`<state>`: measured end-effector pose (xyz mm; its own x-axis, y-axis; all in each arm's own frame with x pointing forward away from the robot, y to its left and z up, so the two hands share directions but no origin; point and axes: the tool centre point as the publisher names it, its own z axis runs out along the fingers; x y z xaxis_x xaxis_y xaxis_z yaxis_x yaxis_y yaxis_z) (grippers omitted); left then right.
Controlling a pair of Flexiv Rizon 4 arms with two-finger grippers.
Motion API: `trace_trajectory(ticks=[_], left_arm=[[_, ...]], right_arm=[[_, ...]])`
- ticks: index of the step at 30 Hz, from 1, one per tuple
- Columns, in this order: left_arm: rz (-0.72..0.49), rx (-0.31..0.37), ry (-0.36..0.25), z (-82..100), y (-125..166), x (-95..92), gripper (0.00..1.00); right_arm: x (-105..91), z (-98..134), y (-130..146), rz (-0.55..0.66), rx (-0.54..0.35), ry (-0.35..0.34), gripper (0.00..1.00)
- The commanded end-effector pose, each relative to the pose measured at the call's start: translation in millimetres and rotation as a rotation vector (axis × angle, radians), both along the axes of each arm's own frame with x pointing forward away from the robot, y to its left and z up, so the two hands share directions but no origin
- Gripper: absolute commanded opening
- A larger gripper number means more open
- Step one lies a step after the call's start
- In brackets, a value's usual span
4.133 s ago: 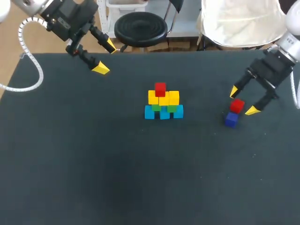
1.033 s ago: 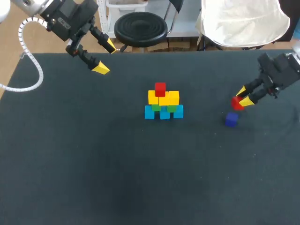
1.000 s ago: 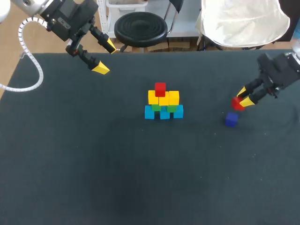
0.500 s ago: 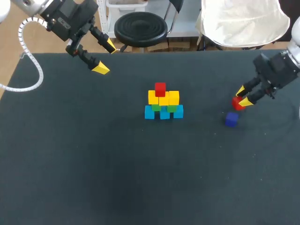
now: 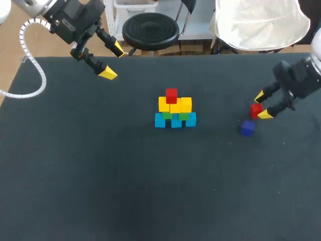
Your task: Place the blue cubes, place green cubes on the blue cubes, place the yellow cubes on the green cubes, then place the red cubes on the yellow cubes, and place purple cube on the red cubes.
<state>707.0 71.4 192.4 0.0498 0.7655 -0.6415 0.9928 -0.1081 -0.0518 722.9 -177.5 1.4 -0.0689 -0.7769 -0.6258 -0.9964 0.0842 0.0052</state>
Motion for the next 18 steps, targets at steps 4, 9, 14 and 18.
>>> trace_trajectory(ticks=[4, 9, 14, 18], left_arm=[[-0.001, -0.002, -0.003, -0.8, 0, -0.6, 1.00], [-0.001, -0.002, -0.003, -0.8, 0, -0.6, 1.00], [-0.001, -0.002, -0.003, -0.8, 0, -0.6, 1.00], [-0.001, -0.002, -0.003, -0.8, 0, -0.6, 1.00]], right_arm=[[0.6, -4, -8, 0.045, 0.076, -0.025, 1.00], [3.7, -5, -7, 0.067, 0.095, -0.046, 1.00], [10.2, -4, -5, 0.090, 0.116, -0.037, 1.00], [12.0, -1, -2, 0.102, 0.125, -0.038, 1.00]])
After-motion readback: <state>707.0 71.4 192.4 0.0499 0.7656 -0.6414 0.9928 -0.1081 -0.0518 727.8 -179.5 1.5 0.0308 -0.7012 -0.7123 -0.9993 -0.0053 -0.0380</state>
